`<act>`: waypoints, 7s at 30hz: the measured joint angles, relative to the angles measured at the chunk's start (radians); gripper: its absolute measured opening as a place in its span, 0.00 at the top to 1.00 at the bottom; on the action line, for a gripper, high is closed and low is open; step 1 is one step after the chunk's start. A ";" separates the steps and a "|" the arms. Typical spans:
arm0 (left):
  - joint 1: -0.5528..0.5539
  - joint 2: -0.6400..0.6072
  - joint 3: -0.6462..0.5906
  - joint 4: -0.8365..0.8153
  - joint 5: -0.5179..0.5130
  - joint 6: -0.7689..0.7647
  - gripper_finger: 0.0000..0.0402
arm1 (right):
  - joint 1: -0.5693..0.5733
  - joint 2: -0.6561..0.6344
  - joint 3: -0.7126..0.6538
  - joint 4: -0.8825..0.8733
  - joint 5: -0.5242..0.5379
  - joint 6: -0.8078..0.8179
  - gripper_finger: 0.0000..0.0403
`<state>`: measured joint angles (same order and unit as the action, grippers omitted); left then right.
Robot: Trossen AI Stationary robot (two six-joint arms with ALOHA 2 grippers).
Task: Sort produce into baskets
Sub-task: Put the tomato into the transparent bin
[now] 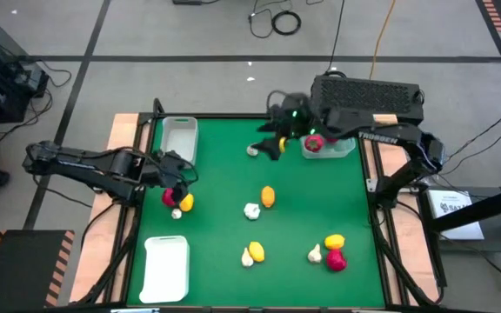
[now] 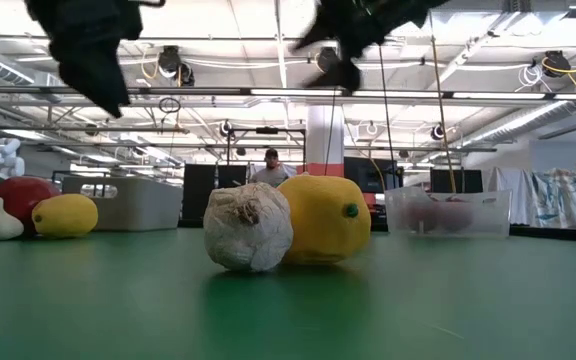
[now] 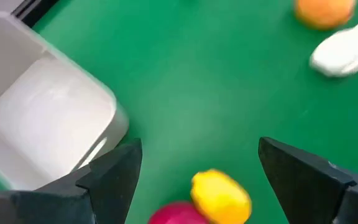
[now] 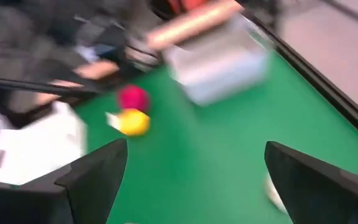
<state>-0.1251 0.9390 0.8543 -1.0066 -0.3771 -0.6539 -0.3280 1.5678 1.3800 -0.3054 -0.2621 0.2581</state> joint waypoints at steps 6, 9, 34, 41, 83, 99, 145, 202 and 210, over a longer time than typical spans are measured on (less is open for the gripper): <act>0.000 -0.014 0.000 -0.073 0.020 -0.008 0.18 | 0.179 0.115 0.000 0.276 0.075 -0.013 0.08; 0.000 -0.042 0.000 -0.105 0.063 0.037 0.18 | 0.243 0.204 0.000 0.398 0.122 0.009 0.08; 0.100 -0.406 0.079 -0.079 0.009 0.197 0.18 | 0.328 1.082 0.963 0.352 0.379 0.092 0.08; 0.100 -0.406 0.079 -0.158 0.009 0.196 0.18 | 0.338 1.123 0.944 0.408 0.413 0.075 0.08; 0.100 0.100 -0.184 -0.304 0.166 0.272 0.52 | 0.353 1.159 0.978 0.339 0.395 -0.038 0.08; 0.097 0.004 -0.164 -0.376 0.128 0.223 0.52 | 0.348 1.159 0.976 0.320 0.394 -0.057 0.08; -0.043 0.139 0.005 -0.110 0.396 0.724 0.11 | 0.209 0.738 0.975 -0.659 0.391 -0.247 0.08; 0.063 0.353 -0.080 -0.291 0.234 0.903 0.24 | 0.146 0.734 0.977 -0.821 0.391 -0.325 0.08; 0.163 0.107 0.090 -0.304 0.233 0.741 0.24 | 0.126 0.639 0.977 -0.826 0.441 -0.439 0.11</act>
<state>0.0383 1.0462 0.9440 -1.3104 -0.1440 0.0875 -0.2020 2.2065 2.3566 -1.1313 0.1790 -0.1811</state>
